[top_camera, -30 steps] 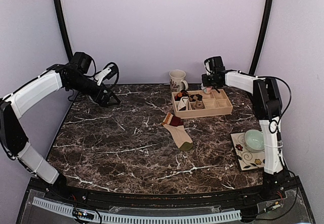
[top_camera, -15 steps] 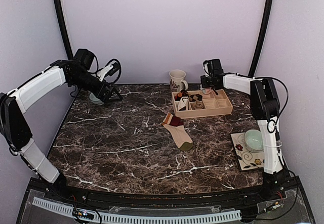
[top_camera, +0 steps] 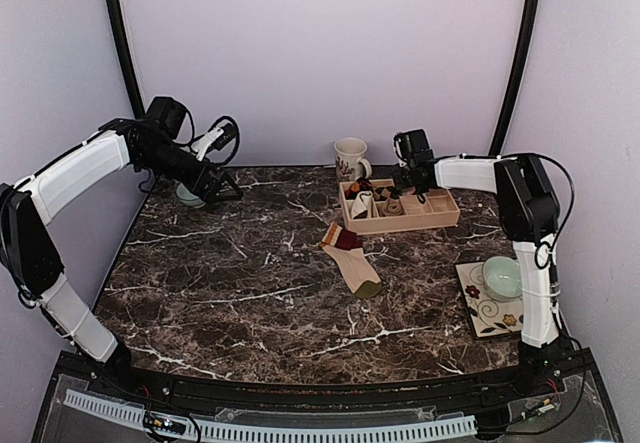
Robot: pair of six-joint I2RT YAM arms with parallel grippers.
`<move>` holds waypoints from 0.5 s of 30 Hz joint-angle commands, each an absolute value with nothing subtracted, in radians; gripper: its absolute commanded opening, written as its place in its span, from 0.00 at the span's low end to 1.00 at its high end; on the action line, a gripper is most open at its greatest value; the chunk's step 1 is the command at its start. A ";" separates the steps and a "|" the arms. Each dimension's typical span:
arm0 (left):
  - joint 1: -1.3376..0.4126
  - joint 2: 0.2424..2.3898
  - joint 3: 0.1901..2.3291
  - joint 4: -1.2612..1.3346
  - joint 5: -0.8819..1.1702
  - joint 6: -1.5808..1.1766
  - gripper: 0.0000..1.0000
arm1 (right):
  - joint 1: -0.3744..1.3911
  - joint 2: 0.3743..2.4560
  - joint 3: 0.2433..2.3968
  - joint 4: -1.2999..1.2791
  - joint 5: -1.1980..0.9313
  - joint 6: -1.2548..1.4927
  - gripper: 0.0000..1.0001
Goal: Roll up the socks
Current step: Place the sock in the storage box.
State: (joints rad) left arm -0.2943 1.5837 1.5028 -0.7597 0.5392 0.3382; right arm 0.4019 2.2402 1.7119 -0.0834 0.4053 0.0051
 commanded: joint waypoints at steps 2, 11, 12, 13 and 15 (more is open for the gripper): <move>-0.289 1.530 1.479 -0.768 0.556 0.325 0.99 | 0.414 2.245 1.693 -0.191 0.391 0.029 0.00; -0.290 1.521 1.474 -0.758 0.560 0.318 0.99 | 0.436 2.306 1.750 -0.240 0.189 0.139 0.00; -0.289 1.522 1.476 -0.758 0.562 0.317 0.99 | 0.446 2.309 1.751 -0.239 0.160 0.155 0.00; -0.288 1.521 1.476 -0.759 0.563 0.317 0.99 | 0.461 2.312 1.756 -0.238 0.116 0.178 0.00; -0.290 1.520 1.477 -0.758 0.561 0.323 0.99 | 0.487 2.311 1.759 -0.228 0.070 0.224 0.00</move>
State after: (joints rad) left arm -0.2943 1.5574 1.4837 -0.7574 0.5423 0.3267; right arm 0.4107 2.2734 1.7447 -0.1825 0.2680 0.1089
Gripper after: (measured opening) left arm 0.989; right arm 0.232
